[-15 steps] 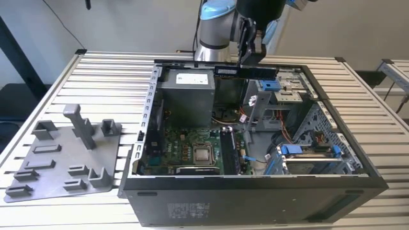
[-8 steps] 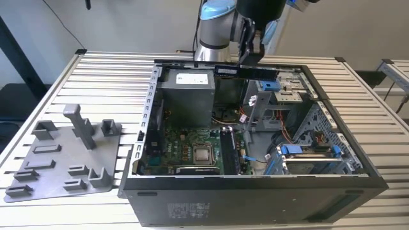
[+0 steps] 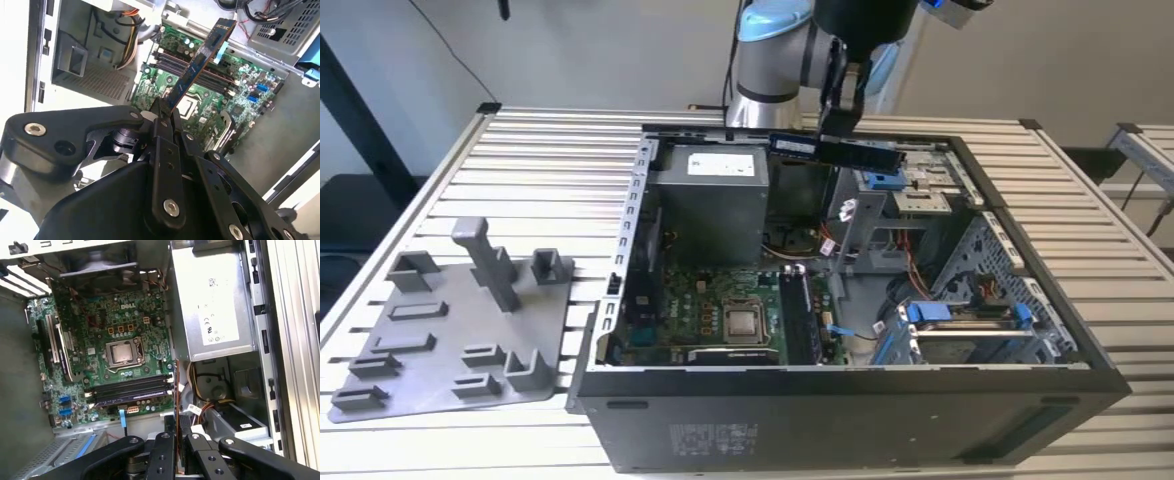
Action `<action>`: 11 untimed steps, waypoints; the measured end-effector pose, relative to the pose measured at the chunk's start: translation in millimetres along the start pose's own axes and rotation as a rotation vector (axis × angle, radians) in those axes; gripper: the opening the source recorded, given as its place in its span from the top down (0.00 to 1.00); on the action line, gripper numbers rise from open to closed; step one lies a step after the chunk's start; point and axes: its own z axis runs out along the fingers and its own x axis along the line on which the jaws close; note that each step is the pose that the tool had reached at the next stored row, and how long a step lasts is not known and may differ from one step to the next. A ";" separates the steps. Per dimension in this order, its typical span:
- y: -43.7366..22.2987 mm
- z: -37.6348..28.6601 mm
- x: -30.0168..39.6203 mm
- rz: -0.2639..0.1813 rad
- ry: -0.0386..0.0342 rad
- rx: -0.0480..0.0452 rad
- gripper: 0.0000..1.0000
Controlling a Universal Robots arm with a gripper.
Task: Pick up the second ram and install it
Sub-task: 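Insert the second ram into the second slot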
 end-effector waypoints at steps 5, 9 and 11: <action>0.0 0.0 0.0 0.063 -0.0017 0.0028 0.85; 0.0 0.0 0.0 0.116 -0.0032 0.0051 0.85; 0.0 0.0 0.0 0.144 -0.0039 0.0063 0.85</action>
